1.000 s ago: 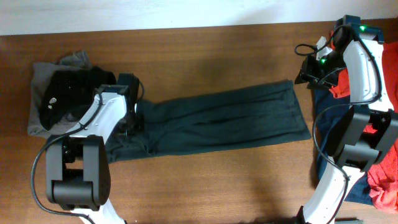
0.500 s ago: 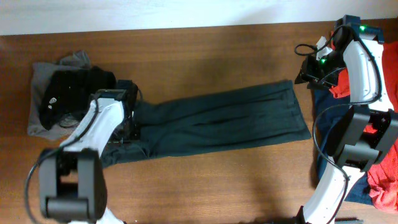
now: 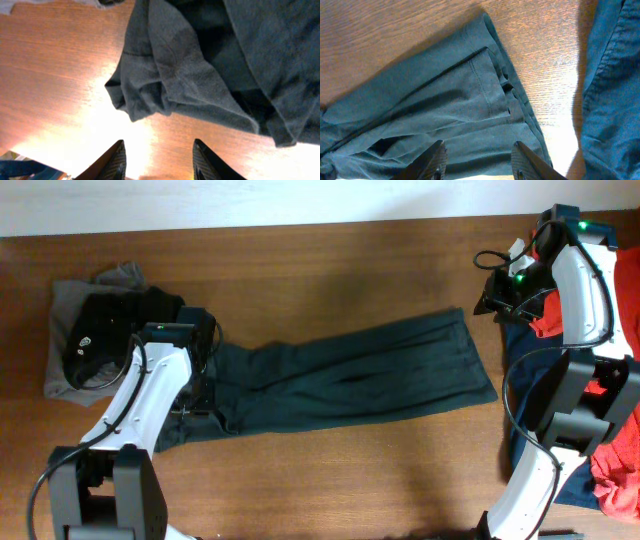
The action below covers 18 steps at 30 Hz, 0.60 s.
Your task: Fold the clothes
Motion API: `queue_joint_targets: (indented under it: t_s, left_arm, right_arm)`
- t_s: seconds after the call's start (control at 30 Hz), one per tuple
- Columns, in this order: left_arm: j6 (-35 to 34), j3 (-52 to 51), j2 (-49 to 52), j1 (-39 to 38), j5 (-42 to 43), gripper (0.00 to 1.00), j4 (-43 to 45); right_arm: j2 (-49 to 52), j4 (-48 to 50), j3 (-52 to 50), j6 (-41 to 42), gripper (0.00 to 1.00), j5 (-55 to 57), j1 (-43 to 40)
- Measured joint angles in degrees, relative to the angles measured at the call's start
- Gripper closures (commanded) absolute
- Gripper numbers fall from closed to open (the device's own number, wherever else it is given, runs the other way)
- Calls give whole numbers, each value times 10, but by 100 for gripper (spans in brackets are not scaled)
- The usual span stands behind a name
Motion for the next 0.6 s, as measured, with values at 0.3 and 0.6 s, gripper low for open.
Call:
queue_joint_targets:
  t_s: [0.3, 0.6]
  left_arm:
    - [0, 0, 0, 0, 58, 58, 81]
    - [0, 0, 0, 0, 131, 49, 131]
  right_arm:
    - [0, 27, 0, 0, 52, 0, 0]
    - [3, 148, -20, 0, 64, -24, 5]
